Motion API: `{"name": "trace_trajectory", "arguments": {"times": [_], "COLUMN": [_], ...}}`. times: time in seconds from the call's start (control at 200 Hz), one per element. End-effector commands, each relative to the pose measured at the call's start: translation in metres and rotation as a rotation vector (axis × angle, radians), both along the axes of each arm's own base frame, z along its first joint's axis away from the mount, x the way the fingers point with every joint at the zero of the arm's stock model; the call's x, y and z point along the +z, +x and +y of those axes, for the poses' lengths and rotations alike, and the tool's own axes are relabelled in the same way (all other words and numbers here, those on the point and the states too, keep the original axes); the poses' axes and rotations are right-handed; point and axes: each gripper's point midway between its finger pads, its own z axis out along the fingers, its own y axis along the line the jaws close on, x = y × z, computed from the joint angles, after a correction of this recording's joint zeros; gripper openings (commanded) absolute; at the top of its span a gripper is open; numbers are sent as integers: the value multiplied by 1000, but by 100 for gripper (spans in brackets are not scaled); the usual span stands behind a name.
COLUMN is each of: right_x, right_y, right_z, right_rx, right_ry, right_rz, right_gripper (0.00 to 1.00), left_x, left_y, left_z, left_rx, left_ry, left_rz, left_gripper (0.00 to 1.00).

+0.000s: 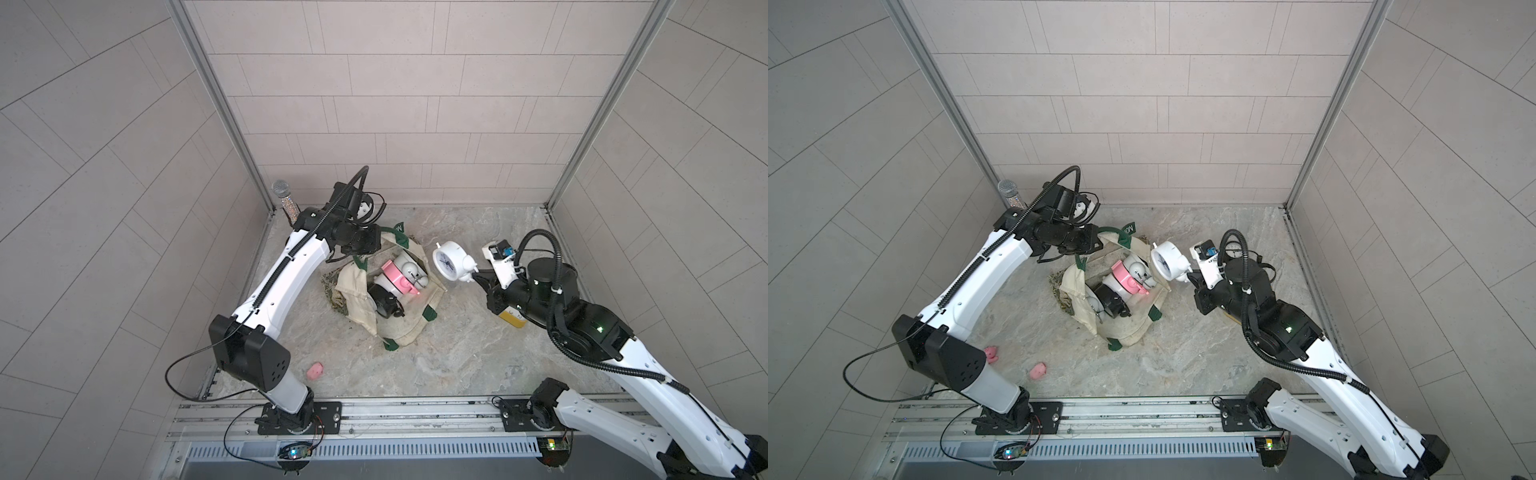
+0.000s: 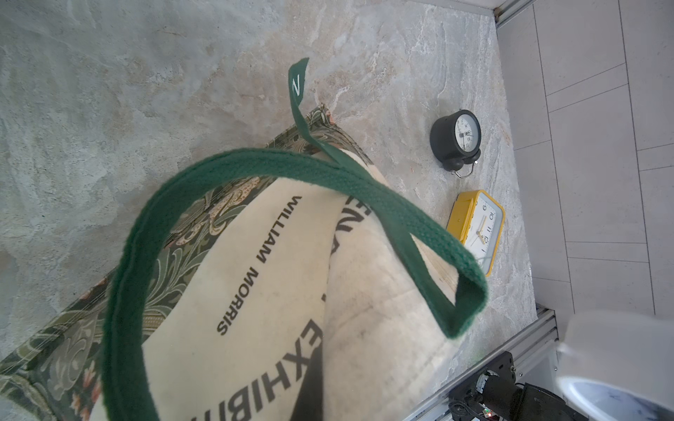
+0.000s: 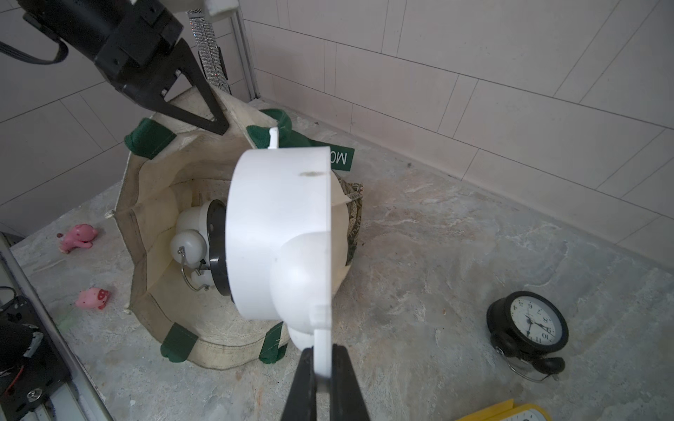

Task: Take the alarm clock out of the canvas bag
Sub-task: Pick up the alarm from the canvas bag, then place the alarm at the center of the board.

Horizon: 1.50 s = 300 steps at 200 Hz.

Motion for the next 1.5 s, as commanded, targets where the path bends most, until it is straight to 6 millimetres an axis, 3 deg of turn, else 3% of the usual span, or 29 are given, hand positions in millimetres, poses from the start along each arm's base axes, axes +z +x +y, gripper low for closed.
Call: {"name": "trace_trajectory", "arguments": {"times": [0.0, 0.22, 0.636, 1.141, 1.496], "right_x": [4, -17, -113, -175, -220], "right_y": [-7, 17, 71, 113, 125], "right_z": [-8, -35, -70, -74, -83], "right_rx": [-8, -127, -353, -427, -473], "right_ry": [109, 253, 420, 533, 559], "right_rz": [83, 239, 482, 616, 740], "right_gripper": [0, 0, 0, 0, 0], "left_x": [24, 24, 25, 19, 21], "left_y": [7, 6, 6, 4, 2], "left_z": [-5, -6, -6, -8, -8], "left_rx": [-3, -3, -1, -7, -5], "left_ry": [-59, -61, -64, -77, -79], "left_rz": [-67, -63, -63, -41, -44], "left_gripper": [0, 0, 0, 0, 0]}}
